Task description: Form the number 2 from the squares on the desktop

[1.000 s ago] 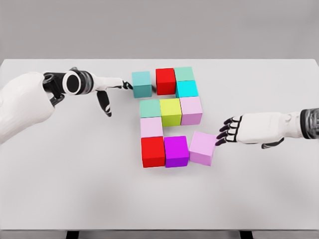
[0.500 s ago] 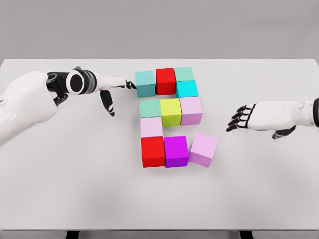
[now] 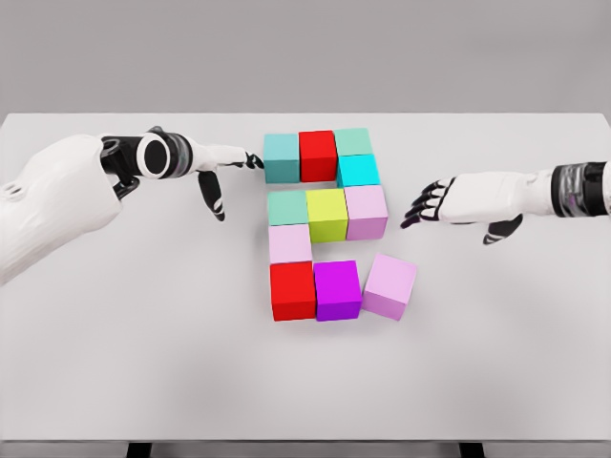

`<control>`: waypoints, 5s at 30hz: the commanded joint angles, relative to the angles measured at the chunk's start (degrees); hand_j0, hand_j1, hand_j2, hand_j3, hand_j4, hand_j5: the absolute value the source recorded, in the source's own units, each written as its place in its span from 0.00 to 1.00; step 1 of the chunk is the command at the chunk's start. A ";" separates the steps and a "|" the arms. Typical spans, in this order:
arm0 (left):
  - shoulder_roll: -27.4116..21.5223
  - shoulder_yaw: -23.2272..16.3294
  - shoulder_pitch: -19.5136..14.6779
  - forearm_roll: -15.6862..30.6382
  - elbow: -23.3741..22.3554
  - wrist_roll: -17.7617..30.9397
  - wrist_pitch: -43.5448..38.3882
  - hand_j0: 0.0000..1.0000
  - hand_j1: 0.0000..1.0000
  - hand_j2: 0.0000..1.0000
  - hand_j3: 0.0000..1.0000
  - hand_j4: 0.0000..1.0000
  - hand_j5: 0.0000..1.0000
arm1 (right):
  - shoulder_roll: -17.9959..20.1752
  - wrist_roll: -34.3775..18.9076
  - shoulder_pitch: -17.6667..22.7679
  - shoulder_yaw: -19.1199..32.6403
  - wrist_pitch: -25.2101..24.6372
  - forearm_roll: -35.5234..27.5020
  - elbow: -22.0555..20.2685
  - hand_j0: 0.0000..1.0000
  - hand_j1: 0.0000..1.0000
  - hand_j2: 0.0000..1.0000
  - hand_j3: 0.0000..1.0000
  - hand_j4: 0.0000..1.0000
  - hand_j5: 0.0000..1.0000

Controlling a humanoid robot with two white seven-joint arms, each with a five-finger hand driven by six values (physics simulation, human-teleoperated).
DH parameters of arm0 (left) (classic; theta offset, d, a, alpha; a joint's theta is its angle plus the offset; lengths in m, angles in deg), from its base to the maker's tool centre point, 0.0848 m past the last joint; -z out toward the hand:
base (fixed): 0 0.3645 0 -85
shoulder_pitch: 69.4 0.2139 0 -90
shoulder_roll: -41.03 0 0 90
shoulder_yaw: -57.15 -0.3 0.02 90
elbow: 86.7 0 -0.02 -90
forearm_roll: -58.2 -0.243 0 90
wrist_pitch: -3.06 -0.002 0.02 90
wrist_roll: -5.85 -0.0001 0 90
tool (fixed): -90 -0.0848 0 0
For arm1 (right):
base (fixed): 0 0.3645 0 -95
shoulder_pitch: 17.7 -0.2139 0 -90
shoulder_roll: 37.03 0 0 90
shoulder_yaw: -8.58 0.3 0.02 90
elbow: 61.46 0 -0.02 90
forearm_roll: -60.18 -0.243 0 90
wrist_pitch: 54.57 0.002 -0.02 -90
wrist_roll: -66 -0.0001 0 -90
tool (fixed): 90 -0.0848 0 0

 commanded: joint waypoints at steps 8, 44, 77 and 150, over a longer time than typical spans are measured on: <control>-2.07 2.41 0.00 0.64 0.74 0.16 2.55 1.00 1.00 1.00 1.00 1.00 1.00 | -0.19 0.02 0.09 -4.96 -0.13 -1.54 -2.00 1.00 1.00 1.00 1.00 1.00 1.00; -0.49 2.41 -0.26 0.02 -0.13 -0.02 3.61 1.00 1.00 1.00 1.00 1.00 1.00 | 14.57 0.02 -2.64 -7.33 -0.13 -6.11 -13.86 1.00 1.00 1.00 1.00 1.00 1.00; -0.05 4.08 -1.41 -0.86 -1.98 -0.02 5.01 1.00 1.00 1.00 1.00 1.00 1.00 | 9.65 0.02 -2.72 -12.87 -0.13 -5.68 -16.15 1.00 1.00 1.00 1.00 1.00 1.00; 1.35 6.80 0.79 0.29 -14.81 -1.42 33.84 1.00 1.00 1.00 1.00 1.00 1.00 | 5.70 0.02 -4.13 -11.02 -0.13 -5.24 -10.35 1.00 1.00 1.00 1.00 1.00 1.00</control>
